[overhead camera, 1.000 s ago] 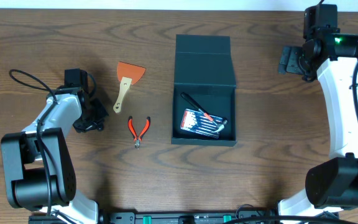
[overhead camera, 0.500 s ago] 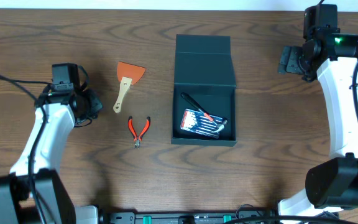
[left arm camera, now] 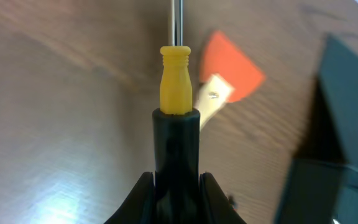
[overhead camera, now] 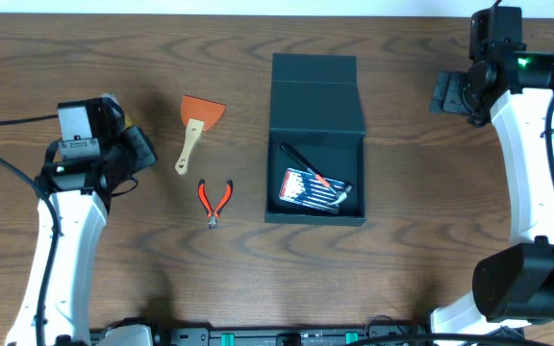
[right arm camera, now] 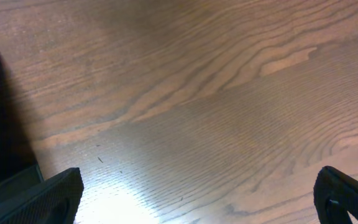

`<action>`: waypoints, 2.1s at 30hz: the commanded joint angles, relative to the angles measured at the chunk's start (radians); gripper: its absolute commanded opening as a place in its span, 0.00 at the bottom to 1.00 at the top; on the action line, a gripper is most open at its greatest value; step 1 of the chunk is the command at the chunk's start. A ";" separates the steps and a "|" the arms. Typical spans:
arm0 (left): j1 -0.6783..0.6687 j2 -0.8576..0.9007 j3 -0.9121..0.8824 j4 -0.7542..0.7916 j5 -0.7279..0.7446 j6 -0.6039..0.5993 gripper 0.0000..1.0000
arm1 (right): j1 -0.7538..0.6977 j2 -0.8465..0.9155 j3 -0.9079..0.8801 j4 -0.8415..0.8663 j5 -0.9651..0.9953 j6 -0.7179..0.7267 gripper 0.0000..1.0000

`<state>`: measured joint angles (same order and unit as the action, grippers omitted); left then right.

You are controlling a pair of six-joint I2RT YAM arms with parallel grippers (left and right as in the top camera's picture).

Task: Pack container
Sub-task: 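Lift the screwdriver and carry it right into the black box, then lower the screwdriver onto the case and open the left gripper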

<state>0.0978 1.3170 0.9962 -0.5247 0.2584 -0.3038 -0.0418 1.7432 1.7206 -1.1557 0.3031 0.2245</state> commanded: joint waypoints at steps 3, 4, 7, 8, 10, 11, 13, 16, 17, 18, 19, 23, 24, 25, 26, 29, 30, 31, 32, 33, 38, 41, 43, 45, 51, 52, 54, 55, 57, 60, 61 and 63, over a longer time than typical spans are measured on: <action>-0.059 -0.036 0.000 0.044 0.173 0.118 0.06 | -0.002 -0.004 0.020 0.000 0.003 0.014 0.99; -0.075 -0.037 0.000 0.056 0.199 0.136 0.06 | -0.002 -0.004 0.020 0.000 0.003 0.014 0.99; -0.130 -0.038 0.000 0.088 0.255 0.167 0.06 | -0.002 -0.004 0.020 0.000 0.003 0.014 0.99; -0.149 -0.038 0.000 0.101 0.279 0.185 0.06 | -0.002 -0.004 0.020 0.000 0.003 0.014 0.99; -0.193 -0.038 0.000 0.130 0.341 0.247 0.06 | -0.002 -0.004 0.020 0.000 0.003 0.014 0.99; -0.216 -0.038 0.000 0.143 0.369 0.275 0.06 | -0.002 -0.004 0.020 0.000 0.003 0.014 0.99; -0.272 -0.038 0.000 0.167 0.409 0.335 0.06 | -0.002 -0.004 0.020 0.000 0.003 0.014 0.99; -0.349 -0.037 0.000 0.192 0.411 0.387 0.06 | -0.002 -0.004 0.020 0.000 0.003 0.014 0.99; -0.372 -0.037 0.000 0.201 0.411 0.402 0.06 | -0.002 -0.004 0.020 0.000 0.003 0.014 0.99; -0.399 -0.037 0.000 0.212 0.410 0.416 0.06 | -0.002 -0.004 0.020 0.000 0.003 0.014 0.99; -0.419 -0.037 0.000 0.222 0.410 0.426 0.06 | -0.002 -0.004 0.020 0.000 0.003 0.014 0.99; -0.500 -0.037 -0.001 0.243 0.410 0.472 0.06 | -0.002 -0.004 0.020 0.000 0.003 0.014 0.99; -0.516 -0.036 -0.001 0.243 0.410 0.486 0.06 | -0.002 -0.004 0.020 0.000 0.003 0.014 0.99; -0.531 -0.035 -0.001 0.242 0.410 0.499 0.06 | -0.002 -0.004 0.020 0.000 0.003 0.014 0.99; -0.544 -0.034 -0.001 0.242 0.410 0.512 0.06 | -0.002 -0.004 0.020 0.000 0.003 0.014 0.99; -0.581 -0.019 -0.001 0.242 0.406 0.536 0.06 | -0.002 -0.004 0.020 0.000 0.003 0.014 0.99; -0.593 -0.007 -0.001 0.243 0.404 0.536 0.06 | -0.002 -0.004 0.020 0.000 0.003 0.014 0.99; -0.601 0.004 -0.001 0.243 0.404 0.536 0.06 | -0.002 -0.004 0.020 0.000 0.003 0.014 0.99; -0.608 0.017 -0.001 0.243 0.404 0.536 0.06 | -0.002 -0.004 0.020 0.000 0.003 0.014 0.99; -0.616 0.031 -0.001 0.243 0.404 0.536 0.06 | -0.002 -0.004 0.020 0.000 0.003 0.014 0.99; -0.639 0.129 -0.001 0.243 0.396 0.558 0.06 | -0.002 -0.004 0.020 0.000 0.003 0.014 0.99; -0.640 0.194 -0.001 0.243 0.392 0.557 0.06 | -0.002 -0.004 0.020 0.000 0.003 0.014 0.99; -0.640 0.235 -0.001 0.243 0.392 0.557 0.06 | -0.002 -0.004 0.020 0.000 0.003 0.014 0.99; -0.640 0.270 -0.001 0.243 0.383 0.553 0.06 | -0.002 -0.004 0.020 0.000 0.003 0.014 0.99; -0.641 0.338 -0.001 0.246 0.307 0.473 0.06 | -0.002 -0.004 0.020 0.000 0.003 0.014 0.99; -0.641 0.344 -0.001 0.247 0.298 0.462 0.06 | -0.002 -0.004 0.020 0.000 0.003 0.014 0.99; -0.642 0.349 -0.001 0.248 0.270 0.444 0.06 | -0.002 -0.004 0.020 0.000 0.003 0.014 0.99; -0.643 0.349 -0.001 0.248 0.246 0.434 0.06 | -0.002 -0.004 0.020 0.000 0.003 0.014 0.99; -0.649 0.349 -0.001 0.248 0.182 0.406 0.05 | -0.002 -0.004 0.020 0.000 0.003 0.014 0.99; -0.658 0.349 -0.001 0.247 0.115 0.394 0.06 | -0.002 -0.004 0.020 0.000 0.003 0.014 0.99; -0.662 0.349 -0.001 0.247 0.099 0.394 0.06 | -0.002 -0.004 0.020 0.000 0.003 0.014 0.99; -0.668 0.349 -0.001 0.247 0.075 0.387 0.06 | -0.002 -0.004 0.020 0.000 0.003 0.014 0.99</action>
<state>-0.5591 1.6627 0.9962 -0.2802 0.4191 0.1108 -0.0418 1.7432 1.7206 -1.1553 0.3027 0.2245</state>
